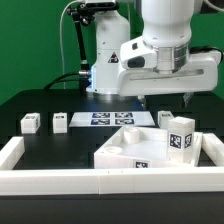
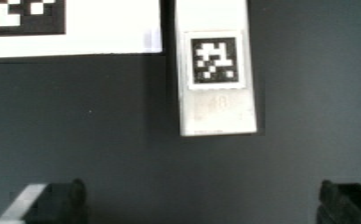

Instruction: Assemble square table

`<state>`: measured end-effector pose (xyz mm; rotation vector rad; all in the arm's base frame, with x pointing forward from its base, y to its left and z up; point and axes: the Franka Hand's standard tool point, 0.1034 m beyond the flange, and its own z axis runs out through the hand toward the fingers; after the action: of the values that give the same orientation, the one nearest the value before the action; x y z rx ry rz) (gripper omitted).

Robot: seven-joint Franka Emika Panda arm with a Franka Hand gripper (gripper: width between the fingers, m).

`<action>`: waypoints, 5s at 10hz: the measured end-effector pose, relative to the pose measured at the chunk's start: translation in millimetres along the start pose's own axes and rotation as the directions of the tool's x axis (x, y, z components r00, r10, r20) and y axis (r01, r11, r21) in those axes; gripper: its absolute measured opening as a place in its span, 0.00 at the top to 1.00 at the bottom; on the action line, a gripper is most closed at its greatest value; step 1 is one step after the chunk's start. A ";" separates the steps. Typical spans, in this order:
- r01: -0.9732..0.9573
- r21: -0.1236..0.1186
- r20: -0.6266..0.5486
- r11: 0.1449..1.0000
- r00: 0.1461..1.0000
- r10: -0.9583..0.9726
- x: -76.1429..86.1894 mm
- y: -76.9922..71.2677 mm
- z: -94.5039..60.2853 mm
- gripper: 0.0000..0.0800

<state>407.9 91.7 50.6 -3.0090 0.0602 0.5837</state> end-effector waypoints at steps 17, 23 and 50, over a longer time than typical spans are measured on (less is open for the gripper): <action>-0.031 -0.031 0.390 0.999 0.920 0.041 -26.2 -1.3 52.6 0.19; -0.045 -0.034 0.389 0.998 0.920 0.054 -26.0 0.8 52.6 0.51; -0.083 0.031 -0.434 0.996 0.897 0.089 41.8 57.0 -68.7 0.64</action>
Offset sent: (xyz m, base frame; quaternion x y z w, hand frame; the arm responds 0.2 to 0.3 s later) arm 0.0000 0.0000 0.0000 0.0000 0.0000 0.0000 1.0000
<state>469.2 28.3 94.6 -3.0722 0.2220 -0.0987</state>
